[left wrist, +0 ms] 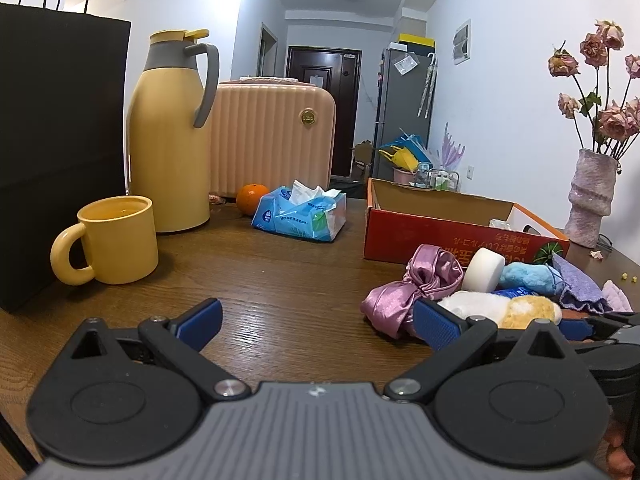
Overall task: Organize soft objects
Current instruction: 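Lift the plush toy with the right gripper and carry it toward the box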
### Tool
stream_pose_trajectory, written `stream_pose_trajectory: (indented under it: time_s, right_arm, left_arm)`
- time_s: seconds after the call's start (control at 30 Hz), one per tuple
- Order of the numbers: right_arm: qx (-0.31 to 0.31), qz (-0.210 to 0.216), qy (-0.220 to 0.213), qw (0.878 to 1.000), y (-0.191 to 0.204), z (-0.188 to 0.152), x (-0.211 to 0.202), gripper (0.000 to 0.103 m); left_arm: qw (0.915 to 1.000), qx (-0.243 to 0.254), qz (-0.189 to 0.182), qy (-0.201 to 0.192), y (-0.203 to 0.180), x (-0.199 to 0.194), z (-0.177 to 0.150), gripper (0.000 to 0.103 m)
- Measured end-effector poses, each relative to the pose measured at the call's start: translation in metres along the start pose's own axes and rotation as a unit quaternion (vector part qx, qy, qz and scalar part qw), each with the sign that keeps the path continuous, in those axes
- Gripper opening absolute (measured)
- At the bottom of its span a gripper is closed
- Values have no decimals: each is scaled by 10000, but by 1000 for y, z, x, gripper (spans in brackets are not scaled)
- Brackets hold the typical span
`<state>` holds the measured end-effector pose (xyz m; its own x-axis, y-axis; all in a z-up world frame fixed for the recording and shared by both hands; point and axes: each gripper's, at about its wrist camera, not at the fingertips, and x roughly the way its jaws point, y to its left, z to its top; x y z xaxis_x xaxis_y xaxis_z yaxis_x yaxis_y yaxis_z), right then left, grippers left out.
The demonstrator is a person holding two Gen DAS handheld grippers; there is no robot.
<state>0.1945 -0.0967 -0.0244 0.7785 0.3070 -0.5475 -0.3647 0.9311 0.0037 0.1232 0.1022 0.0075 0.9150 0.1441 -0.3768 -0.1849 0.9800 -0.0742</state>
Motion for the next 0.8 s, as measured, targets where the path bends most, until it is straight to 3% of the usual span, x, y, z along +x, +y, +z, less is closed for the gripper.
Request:
stream_pose_trajectory:
  time_s: [0.17,0.33,0.47,0.6,0.73,0.8]
  right_arm:
    - [67,34,-196,9998,-4,3,-8,70]
    - [131,89,-339,9993,-12,6,-14,46]
    - [136,206,-295,9993,-19,6,-14,46]
    - [80,337,-227,9991,-19,5,-14,51]
    - [-89,332,-168,9993,-11,3,-11,81]
    - [-241,300,-58,9992,-4,2,-7,81]
  left_arm:
    - [10000,-23,19,23,1,2,0,103]
    - [10000,-69,40,45,2,4,-1,103]
    - [9999,-72,83,84,1,7,-1,103]
    - [9998,-41,146,101,0,9,-1,103]
    - [9998,-85,185,93,2,9,-1,103]
    - [9997,-104,207,85,3,9,0,103]
